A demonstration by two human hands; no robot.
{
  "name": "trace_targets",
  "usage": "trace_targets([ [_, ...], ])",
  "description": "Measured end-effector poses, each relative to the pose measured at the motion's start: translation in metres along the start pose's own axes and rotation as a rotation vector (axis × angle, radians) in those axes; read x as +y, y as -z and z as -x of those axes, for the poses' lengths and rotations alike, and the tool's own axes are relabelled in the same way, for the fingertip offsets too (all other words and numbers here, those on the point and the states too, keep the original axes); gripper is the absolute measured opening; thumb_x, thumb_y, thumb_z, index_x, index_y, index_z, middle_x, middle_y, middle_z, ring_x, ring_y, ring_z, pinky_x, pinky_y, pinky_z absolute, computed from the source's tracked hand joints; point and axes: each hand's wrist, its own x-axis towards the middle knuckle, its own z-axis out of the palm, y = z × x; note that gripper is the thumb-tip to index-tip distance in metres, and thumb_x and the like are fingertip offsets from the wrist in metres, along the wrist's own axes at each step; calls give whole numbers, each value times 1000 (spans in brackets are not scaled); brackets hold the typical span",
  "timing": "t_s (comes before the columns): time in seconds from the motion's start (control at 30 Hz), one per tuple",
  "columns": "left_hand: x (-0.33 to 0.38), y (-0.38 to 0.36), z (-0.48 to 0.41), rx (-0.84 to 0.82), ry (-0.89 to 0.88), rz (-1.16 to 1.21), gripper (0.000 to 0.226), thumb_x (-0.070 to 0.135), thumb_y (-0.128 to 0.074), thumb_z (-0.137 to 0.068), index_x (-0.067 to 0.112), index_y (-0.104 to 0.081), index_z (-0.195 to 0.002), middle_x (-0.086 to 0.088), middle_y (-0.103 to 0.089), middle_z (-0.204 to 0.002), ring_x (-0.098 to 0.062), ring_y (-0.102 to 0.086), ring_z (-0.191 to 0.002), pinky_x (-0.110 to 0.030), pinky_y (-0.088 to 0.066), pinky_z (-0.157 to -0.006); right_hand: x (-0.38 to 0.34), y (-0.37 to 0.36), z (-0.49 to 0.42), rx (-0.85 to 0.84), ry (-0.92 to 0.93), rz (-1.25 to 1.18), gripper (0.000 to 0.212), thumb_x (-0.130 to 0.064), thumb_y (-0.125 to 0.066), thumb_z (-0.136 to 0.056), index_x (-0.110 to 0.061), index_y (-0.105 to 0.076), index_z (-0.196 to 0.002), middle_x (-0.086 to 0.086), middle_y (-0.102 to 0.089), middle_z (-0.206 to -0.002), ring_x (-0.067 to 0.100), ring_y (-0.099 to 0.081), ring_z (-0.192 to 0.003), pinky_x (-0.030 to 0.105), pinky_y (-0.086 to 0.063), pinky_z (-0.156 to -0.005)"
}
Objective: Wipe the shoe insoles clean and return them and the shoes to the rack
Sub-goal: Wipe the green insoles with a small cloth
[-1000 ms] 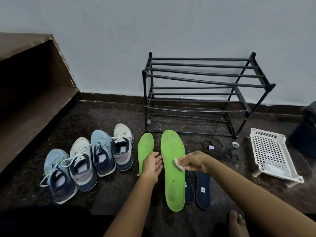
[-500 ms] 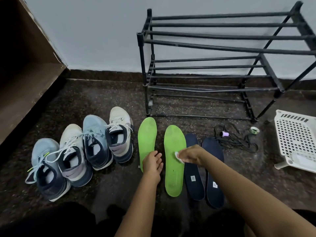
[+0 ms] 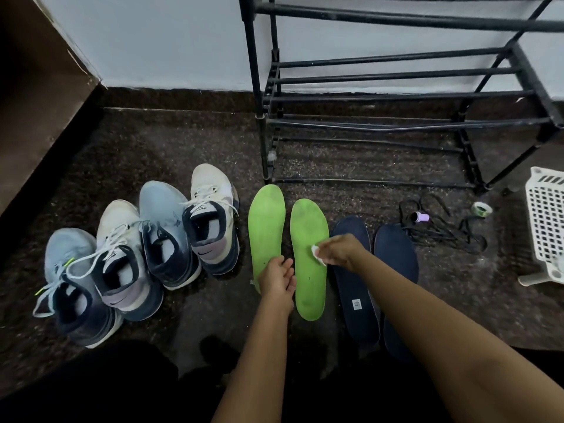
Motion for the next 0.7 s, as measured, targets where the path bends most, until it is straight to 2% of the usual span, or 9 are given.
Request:
trace_targets([
  [0.07,2,-3,5,-19,1,4,14,18,-51,-97,9,-60,-106,-4,-67,-107,-13,-59,-87,-23,-47,-67,6,1,1,34,8,94,9,-8,-73,-81,-10,-69,-88,10,-70,-93,12,-64,-70,15,-52,-62],
  [0.13,5,-5,8,-26,-9,-1,13,17,-51,-97,11,-60,-103,-4,-67,-107,-12,-59,-85,-24,-47,-68,8,1,9,95,68,215,14,-22,-77,-78,-13,-72,-88,1,-69,-85,7,-63,-70,12,-48,-67],
  [0.2,8,-6,15,-46,-28,-13,11,17,-51,-97,11,-60,-99,-3,-68,-106,-12,-59,-85,-24,-48,-72,13,2,17,126,194,305,21,-26,-80,-75,-14,-74,-91,1,-70,-87,9,-65,-80,16,-48,-75],
  [0.27,11,-6,20,-65,-40,-28,10,18,-52,-96,13,-61,-93,-2,-69,-103,-12,-60,-87,-26,-49,-77,18,3,25,161,295,336,28,-24,-82,-72,-12,-73,-96,6,-69,-93,16,-64,-89,22,-49,-77],
  [0.4,10,1,30,-78,-61,-54,11,19,-53,-96,15,-60,-88,0,-69,-99,-13,-60,-90,-28,-48,-82,28,-6,41,177,393,434,32,-15,-79,-74,-10,-70,-104,8,-67,-98,14,-59,-82,18,-44,-68],
  [0.5,2,13,32,-65,-50,-96,12,18,-52,-95,14,-61,-88,0,-69,-99,-13,-60,-89,-26,-49,-80,42,-16,46,121,427,550,33,-15,-77,-76,-8,-69,-108,9,-65,-106,15,-59,-88,19,-46,-73],
  [0.6,-10,26,25,-30,-39,-163,14,17,-50,-97,10,-61,-102,-5,-67,-110,-17,-59,-96,-30,-47,-85,53,-28,47,79,447,636,31,-16,-72,-82,-7,-66,-111,11,-64,-111,23,-61,-98,27,-50,-85],
  [0.7,-22,36,16,0,32,-249,32,20,-43,-100,6,-54,-127,-13,-60,-126,-27,-56,-109,-36,-46,-91,58,-36,46,68,425,734,16,-16,-65,-85,-10,-66,-99,15,-65,-104,31,-62,-92,37,-53,-79],
])
